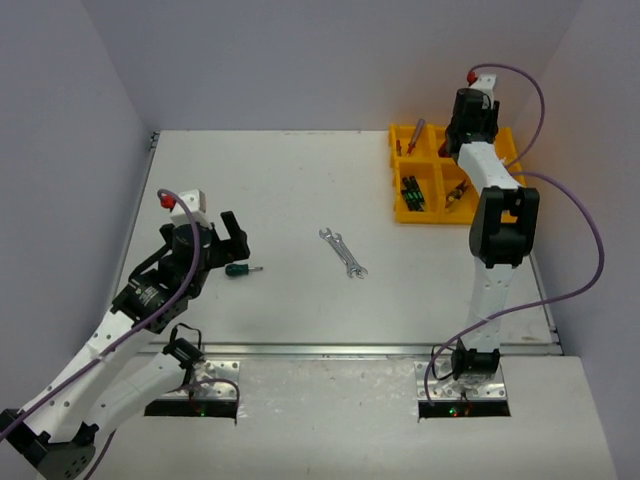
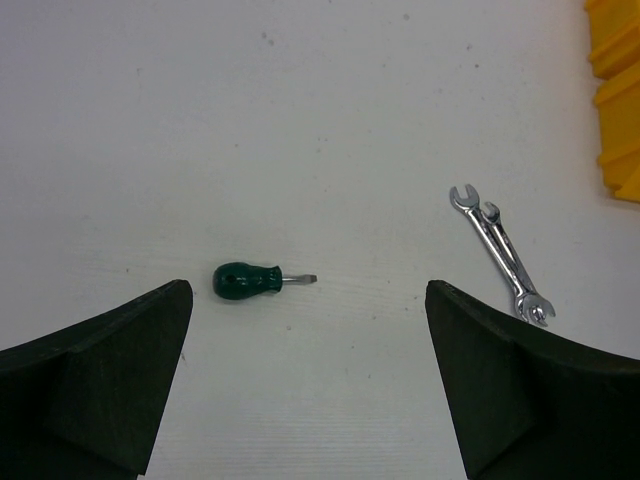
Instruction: Sort the tools into containers
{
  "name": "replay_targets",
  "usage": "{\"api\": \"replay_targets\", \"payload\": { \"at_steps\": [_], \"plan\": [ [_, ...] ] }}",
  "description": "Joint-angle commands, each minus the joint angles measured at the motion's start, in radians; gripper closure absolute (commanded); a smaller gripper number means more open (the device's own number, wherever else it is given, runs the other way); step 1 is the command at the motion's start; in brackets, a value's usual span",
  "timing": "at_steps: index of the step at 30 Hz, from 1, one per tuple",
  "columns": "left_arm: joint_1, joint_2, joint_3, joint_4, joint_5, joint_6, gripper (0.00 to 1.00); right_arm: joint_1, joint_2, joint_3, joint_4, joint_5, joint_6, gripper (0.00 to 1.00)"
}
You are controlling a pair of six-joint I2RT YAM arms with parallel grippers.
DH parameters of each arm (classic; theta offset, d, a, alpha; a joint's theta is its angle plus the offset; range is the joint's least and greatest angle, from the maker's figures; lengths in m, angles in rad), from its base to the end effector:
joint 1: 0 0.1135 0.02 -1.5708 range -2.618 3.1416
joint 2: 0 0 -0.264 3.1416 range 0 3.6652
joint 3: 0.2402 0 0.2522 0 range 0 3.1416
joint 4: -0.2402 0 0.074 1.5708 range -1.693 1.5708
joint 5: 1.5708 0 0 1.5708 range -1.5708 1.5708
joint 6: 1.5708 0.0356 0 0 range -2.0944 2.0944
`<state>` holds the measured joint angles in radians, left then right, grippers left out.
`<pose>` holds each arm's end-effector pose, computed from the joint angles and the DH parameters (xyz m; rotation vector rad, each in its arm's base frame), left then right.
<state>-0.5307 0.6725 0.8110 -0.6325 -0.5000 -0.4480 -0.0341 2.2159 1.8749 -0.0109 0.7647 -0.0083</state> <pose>0.1298 -0.0564 0.3213 -0.2197 1.9895 -0.1096 0.5221 -0.0425 0.2647 0.5345 1.8137 -0.7589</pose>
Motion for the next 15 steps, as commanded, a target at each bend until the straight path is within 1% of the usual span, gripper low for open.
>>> {"api": "replay_targets", "payload": {
  "at_steps": [1,4,5,6,8,11,14,15],
  "plan": [
    [0.011,-0.004,-0.002,0.051,0.028,0.022,0.00,0.021,-0.077,-0.073,0.416,0.010,-0.223,1.00],
    [0.011,-0.002,-0.006,0.056,0.040,0.026,0.00,0.023,-0.037,-0.043,0.502,-0.031,-0.330,1.00],
    [0.011,-0.001,-0.003,0.057,0.042,0.026,0.00,0.025,-0.025,-0.037,0.505,-0.042,-0.353,1.00],
    [0.011,0.000,-0.003,0.056,0.043,0.026,0.00,0.025,-0.021,-0.040,0.515,-0.045,-0.360,1.00],
    [0.011,0.002,-0.004,0.057,0.044,0.026,0.00,0.026,-0.015,-0.056,0.539,-0.106,-0.378,1.00],
    [0.011,0.002,-0.006,0.059,0.046,0.026,0.00,0.025,0.030,-0.027,0.554,-0.117,-0.427,1.00],
    [0.011,0.007,-0.008,0.060,0.054,0.029,0.00,0.023,0.080,-0.018,0.607,-0.143,-0.515,1.00],
    [0.011,0.011,-0.009,0.062,0.059,0.031,0.00,0.017,0.098,0.003,0.599,-0.139,-0.512,1.00]
  ]
}}
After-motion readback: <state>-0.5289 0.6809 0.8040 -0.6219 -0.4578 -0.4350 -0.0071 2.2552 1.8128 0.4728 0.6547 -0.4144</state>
